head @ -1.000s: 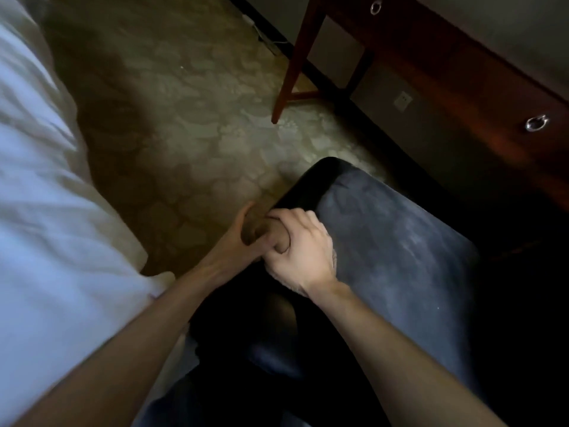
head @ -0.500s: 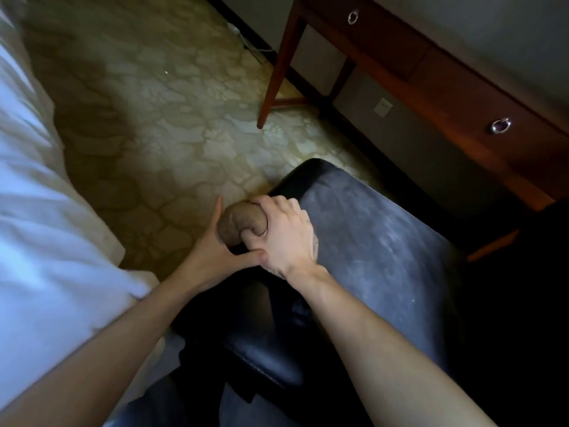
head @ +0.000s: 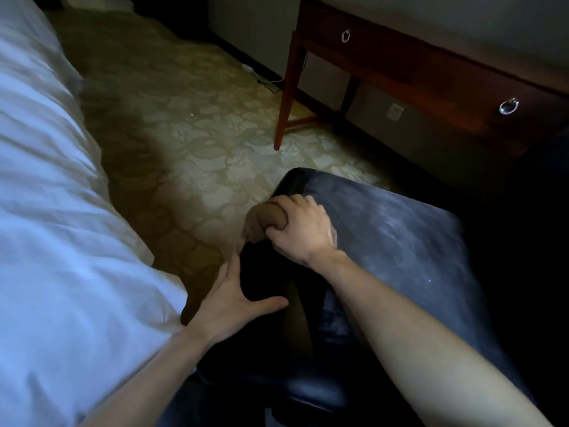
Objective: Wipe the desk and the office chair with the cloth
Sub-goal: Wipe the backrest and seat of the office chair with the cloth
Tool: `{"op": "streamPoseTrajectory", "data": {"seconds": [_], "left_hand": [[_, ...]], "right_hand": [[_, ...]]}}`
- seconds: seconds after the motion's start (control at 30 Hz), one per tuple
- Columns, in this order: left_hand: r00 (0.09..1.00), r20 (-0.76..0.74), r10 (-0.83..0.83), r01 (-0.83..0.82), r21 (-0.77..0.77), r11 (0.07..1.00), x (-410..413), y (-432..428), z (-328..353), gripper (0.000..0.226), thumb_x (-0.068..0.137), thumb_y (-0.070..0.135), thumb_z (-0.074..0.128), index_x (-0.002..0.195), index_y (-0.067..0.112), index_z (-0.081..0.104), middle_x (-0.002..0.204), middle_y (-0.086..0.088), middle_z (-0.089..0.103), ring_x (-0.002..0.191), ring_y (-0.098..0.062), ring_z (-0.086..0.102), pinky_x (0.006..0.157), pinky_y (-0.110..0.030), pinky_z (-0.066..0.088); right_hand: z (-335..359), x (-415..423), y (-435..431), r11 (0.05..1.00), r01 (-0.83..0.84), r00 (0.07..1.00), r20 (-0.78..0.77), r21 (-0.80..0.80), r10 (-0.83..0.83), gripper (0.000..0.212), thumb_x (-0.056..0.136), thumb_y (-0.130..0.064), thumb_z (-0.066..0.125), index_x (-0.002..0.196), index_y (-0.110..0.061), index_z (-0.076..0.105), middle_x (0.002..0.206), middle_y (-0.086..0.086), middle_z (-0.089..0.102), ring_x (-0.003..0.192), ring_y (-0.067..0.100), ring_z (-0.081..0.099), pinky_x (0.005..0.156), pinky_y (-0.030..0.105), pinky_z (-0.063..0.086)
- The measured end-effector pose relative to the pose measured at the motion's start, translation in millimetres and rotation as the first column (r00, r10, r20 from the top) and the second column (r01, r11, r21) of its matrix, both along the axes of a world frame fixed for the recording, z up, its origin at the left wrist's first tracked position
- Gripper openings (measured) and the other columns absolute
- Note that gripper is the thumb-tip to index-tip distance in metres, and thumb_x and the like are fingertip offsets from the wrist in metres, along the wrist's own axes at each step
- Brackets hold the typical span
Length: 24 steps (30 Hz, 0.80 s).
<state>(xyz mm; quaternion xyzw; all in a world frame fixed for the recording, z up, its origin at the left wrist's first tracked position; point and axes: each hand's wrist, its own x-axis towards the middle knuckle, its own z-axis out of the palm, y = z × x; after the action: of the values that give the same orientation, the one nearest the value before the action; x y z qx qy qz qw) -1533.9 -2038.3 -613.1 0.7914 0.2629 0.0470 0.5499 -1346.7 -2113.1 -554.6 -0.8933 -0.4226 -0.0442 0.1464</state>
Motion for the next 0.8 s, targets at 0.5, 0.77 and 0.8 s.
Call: {"op": "streamPoseTrajectory", "data": {"seconds": [0.5,0.77,0.8], "left_hand": [[0.994,0.034,0.107,-0.105,-0.055,0.993,106.2,37.5,25.6,0.040,0.096,0.019,0.053,0.136,0.015,0.059,0.125,-0.006,0.068,0.118,-0.025,0.063,0.086,-0.031,0.046],[0.938,0.016,0.346,-0.345,0.152,0.926,126.1,13.3,11.0,0.042,0.106,0.021,0.040,0.144,0.018,0.055,0.144,-0.009,0.059,0.131,-0.031,0.056,0.100,-0.036,0.042],[0.934,-0.002,0.357,-0.350,0.185,0.918,124.6,13.6,11.2,0.038,0.106,0.024,0.041,0.139,0.017,0.059,0.140,-0.011,0.062,0.129,-0.034,0.057,0.098,-0.039,0.044]], "right_hand": [[82.7,-7.6,-61.6,0.909,0.122,0.964,-0.266,0.398,-0.013,0.049,0.074,-0.038,0.066,0.122,-0.033,0.070,0.117,-0.011,0.071,0.114,0.013,0.063,0.104,0.035,0.049],[80.5,-2.6,-69.9,0.948,0.157,0.971,-0.218,0.276,-0.097,0.061,0.088,-0.033,0.075,0.145,-0.022,0.057,0.145,0.007,0.054,0.138,0.027,0.044,0.116,0.035,0.034],[72.7,-6.8,-60.8,0.976,0.121,0.969,-0.235,0.183,-0.076,0.068,0.090,-0.038,0.074,0.151,-0.024,0.049,0.149,0.007,0.052,0.140,0.029,0.042,0.119,0.039,0.033]]}}
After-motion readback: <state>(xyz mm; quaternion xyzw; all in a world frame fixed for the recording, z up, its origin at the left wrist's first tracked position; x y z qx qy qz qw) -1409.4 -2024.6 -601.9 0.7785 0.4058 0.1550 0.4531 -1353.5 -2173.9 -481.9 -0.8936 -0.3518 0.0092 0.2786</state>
